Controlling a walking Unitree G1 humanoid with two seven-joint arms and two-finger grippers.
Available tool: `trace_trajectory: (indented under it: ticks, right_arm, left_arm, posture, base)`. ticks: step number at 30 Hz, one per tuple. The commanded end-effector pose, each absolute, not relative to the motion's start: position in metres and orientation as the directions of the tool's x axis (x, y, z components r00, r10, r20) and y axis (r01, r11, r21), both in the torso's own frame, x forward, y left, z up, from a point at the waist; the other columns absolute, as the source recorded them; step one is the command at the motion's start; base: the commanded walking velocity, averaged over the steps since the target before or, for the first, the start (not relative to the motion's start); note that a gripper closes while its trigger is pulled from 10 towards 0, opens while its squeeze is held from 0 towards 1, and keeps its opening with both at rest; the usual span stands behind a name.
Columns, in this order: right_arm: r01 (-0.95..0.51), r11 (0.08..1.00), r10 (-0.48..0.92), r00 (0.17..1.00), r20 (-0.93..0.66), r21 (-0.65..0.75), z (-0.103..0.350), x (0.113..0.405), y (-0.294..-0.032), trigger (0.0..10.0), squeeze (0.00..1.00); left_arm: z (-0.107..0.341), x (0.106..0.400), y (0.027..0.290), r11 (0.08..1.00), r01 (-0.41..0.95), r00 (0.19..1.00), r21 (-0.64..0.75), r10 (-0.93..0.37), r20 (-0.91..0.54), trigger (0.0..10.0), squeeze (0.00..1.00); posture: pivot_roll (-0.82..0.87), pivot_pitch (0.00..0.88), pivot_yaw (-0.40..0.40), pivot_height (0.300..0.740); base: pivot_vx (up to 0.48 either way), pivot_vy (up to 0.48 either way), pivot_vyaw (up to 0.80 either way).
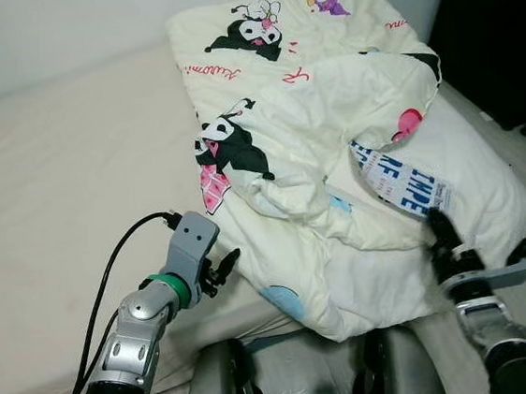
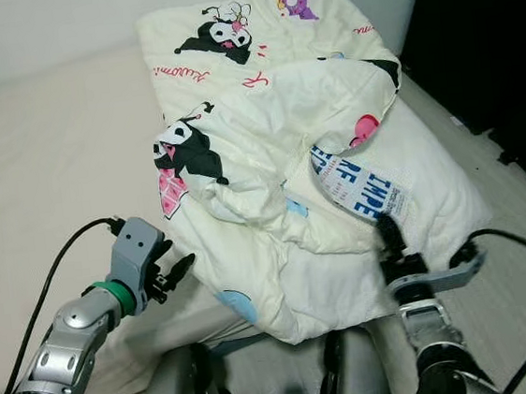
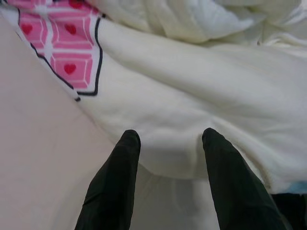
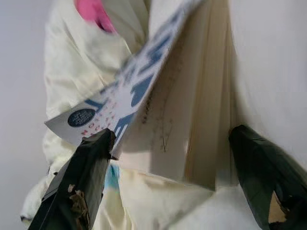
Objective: Clean up the room
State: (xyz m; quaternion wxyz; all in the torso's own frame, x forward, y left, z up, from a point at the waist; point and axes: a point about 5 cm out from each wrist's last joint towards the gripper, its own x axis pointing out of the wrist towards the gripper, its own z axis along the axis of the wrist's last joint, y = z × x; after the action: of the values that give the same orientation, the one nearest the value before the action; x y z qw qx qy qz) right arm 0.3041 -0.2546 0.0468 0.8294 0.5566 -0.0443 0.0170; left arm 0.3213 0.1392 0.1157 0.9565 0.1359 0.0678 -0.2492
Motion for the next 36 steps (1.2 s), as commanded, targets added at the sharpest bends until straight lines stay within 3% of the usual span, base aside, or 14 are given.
trace_trajectory:
  ticks: [1,20,36]
  right_arm:
    - [-0.034,0.366,-0.002,0.999,0.037,0.930,0.035,0.298,-0.249,10.0,0.00]
    - [0.065,0.351,-0.089,0.995,-0.036,0.934,0.026,0.286,-0.265,10.0,0.00]
    - [-0.037,0.398,-0.088,0.993,0.078,0.916,0.054,0.302,-0.279,10.0,0.00]
  left_arm:
    - [0.108,0.317,0.146,0.843,0.492,0.865,0.218,-0.444,-0.233,10.0,0.00]
    - [0.108,0.315,0.147,0.841,0.493,0.864,0.221,-0.443,-0.240,10.0,0.00]
    - [0.111,0.316,0.147,0.840,0.494,0.864,0.226,-0.446,-0.234,10.0,0.00]
  posture:
    - [0.25,0.187,0.193,0.595]
    - [0.26,0.190,0.196,0.595]
    - [0.26,0.178,0.198,0.595]
  base:
    - [0.000,0.000,0.00]
    - [0.000,0.000,0.00]
    - [0.000,0.000,0.00]
